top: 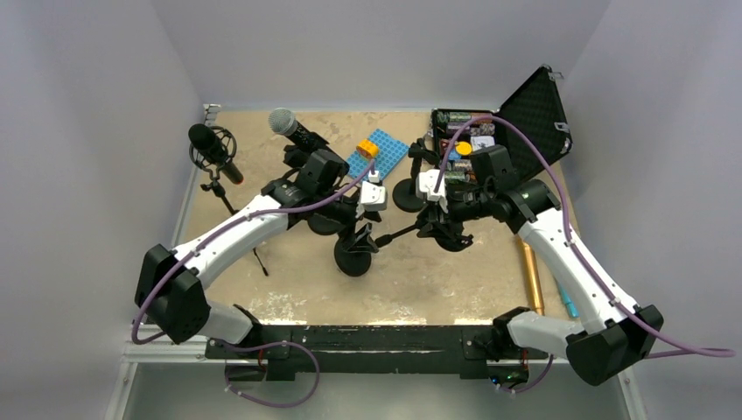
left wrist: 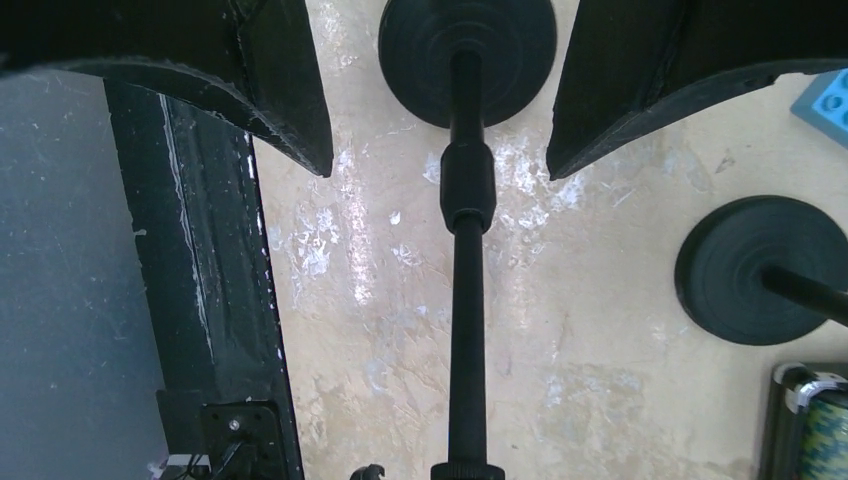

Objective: Remove the microphone from the stand

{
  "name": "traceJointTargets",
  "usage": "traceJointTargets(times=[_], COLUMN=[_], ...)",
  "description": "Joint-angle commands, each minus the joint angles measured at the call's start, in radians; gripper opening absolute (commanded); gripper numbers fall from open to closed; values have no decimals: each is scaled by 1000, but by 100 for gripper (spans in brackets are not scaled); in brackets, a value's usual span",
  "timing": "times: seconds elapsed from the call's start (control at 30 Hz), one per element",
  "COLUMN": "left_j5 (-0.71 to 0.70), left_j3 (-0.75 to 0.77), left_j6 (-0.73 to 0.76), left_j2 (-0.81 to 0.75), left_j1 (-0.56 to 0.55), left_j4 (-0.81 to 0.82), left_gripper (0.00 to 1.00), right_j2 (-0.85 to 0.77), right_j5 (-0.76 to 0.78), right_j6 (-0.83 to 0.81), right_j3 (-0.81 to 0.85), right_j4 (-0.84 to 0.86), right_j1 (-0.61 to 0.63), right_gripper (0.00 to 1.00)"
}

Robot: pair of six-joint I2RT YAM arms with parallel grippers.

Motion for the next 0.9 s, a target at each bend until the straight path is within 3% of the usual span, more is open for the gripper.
traceJointTargets(times=[0.0,0.1,0.33,0.57,0.63,0.7,0.8,0.87], left_j5=[36,47,-35,-97,-125,-207,-372,-437], left_j3=[6,52,37,38,35,19,-57,-115], left_j6=[68,146,177,103,67,-7,-167,-215], left_j2=[54,133,206,194,182,163,107,79], left_j1=[-16,-35,-65,-70,-70,-70,-71,-81], left_j4=[35,-44,21,44,63,118,255,321], left_gripper=[81,77,69,41,27,0,0,0], right_j2=[-57,-89,-99,-100,-90,-65,41,79], right_j5=[-73,-22,-8,35,81,132,111,82], right_j6=[-75,-34,-42,49,180,386,760,1034], right_j3=[-29,-93,-133,-165,-163,-137,-16,-23], right_j4=[146,253,261,302,330,352,273,271], right_j1=[0,2,2,-1,-4,-24,-128,-223], right_gripper=[0,0,0,0,0,0,0,0])
